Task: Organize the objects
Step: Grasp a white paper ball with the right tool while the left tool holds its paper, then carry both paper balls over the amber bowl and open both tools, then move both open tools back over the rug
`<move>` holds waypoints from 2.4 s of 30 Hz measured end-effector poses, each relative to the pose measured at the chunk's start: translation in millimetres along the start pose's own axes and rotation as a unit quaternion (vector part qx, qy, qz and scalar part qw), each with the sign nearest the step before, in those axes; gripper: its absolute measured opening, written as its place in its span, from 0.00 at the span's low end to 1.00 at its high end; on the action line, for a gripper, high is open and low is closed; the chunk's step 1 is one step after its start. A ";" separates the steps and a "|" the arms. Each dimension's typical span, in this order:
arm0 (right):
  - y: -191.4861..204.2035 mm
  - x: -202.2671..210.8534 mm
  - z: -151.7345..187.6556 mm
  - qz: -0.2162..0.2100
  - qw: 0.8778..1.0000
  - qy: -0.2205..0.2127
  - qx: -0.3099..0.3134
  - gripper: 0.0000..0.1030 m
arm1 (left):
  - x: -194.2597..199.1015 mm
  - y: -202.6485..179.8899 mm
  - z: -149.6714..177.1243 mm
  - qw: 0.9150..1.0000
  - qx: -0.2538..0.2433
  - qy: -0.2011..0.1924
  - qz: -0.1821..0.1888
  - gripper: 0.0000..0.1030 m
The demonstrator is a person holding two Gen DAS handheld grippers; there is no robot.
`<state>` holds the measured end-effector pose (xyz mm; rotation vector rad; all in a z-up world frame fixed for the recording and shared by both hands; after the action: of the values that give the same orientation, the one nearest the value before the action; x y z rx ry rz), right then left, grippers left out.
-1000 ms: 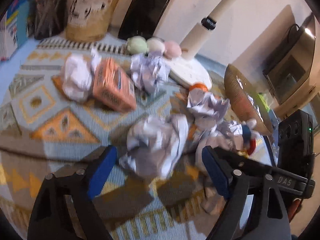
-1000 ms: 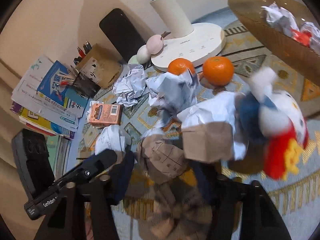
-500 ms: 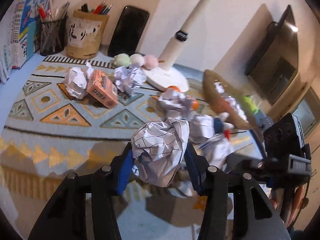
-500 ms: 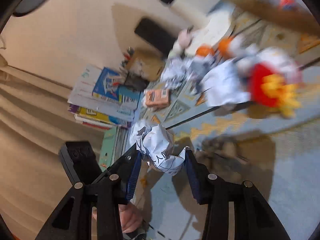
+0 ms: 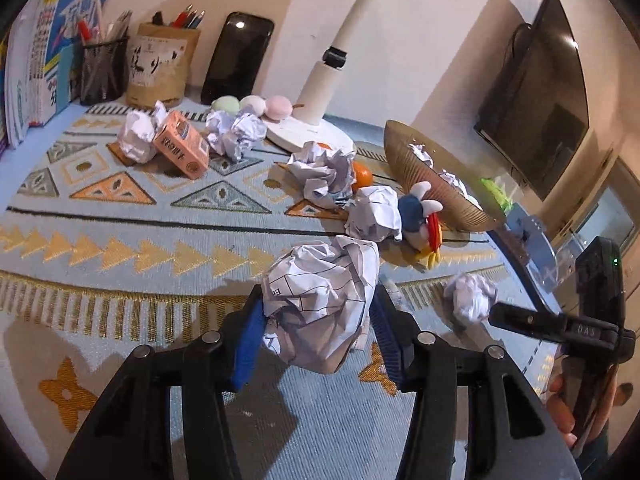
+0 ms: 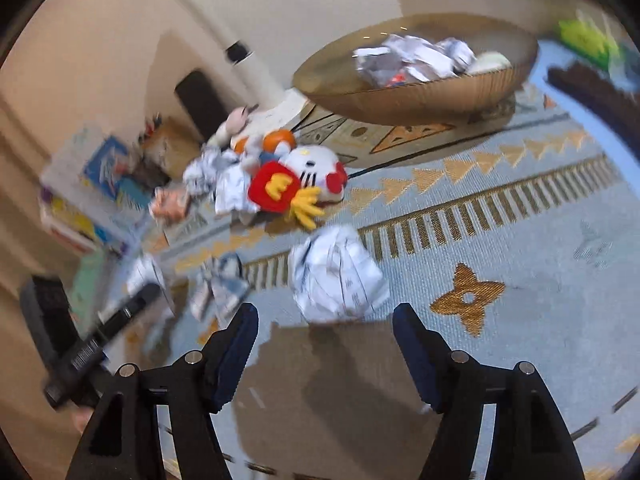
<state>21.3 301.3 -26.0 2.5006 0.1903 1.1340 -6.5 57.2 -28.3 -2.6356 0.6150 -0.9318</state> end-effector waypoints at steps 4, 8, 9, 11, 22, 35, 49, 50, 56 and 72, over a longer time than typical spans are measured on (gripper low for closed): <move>0.0 -7.1 5.1 0.037 0.999 -0.003 0.033 0.68 | -1.1 -2.0 2.8 1.000 -0.005 0.007 0.001 0.48; 8.5 -16.4 1.2 0.068 0.995 -0.011 0.073 0.75 | -0.7 -1.0 2.7 1.000 -0.001 0.004 0.004 0.48; 9.7 -18.6 -0.5 0.076 0.994 -0.013 0.082 0.80 | -0.3 -0.7 2.5 1.000 0.000 0.003 0.005 0.48; 12.5 -23.1 -4.8 0.085 0.992 -0.019 0.093 0.80 | 2.1 1.4 1.5 1.000 0.004 -0.005 0.000 0.48; 18.7 -38.0 -2.4 0.157 0.979 -0.051 0.117 0.57 | 6.2 18.9 -4.6 0.998 0.055 -0.023 0.004 0.48; 7.8 46.4 -56.8 0.123 0.976 -0.155 0.087 0.56 | 19.5 -32.8 -45.4 0.999 -0.011 -0.049 -0.010 0.48; -59.9 72.8 -196.1 0.138 0.961 -0.239 0.004 0.56 | -101.3 -169.5 -141.8 0.992 -0.085 -0.084 0.035 0.48; -65.1 66.0 -200.3 0.137 0.963 -0.234 -0.001 0.56 | -110.2 -171.8 -140.6 0.992 -0.089 -0.079 0.032 0.48; -92.7 32.1 -226.4 0.122 0.969 -0.211 -0.032 0.66 | -154.5 -192.7 -142.6 0.991 -0.112 -0.068 0.026 0.80; -19.5 61.9 -138.9 0.010 0.985 -0.171 0.013 0.69 | -0.4 -127.8 -140.5 0.989 -0.110 -0.100 -0.023 0.96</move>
<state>-40.7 376.6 92.4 2.6764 0.0842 0.6956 -59.5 152.3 127.4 -2.9027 0.6414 -0.6295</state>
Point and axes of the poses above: each gripper's, at about its wrist camera, not at the fingertips, and x roughly against the way its jaws point, y to its left, z to its underside, the point moved 6 cm from there along -x, roughly the way its jaws point, and after that the axes turned 7 degrees about -y, right-handed, at the moved point
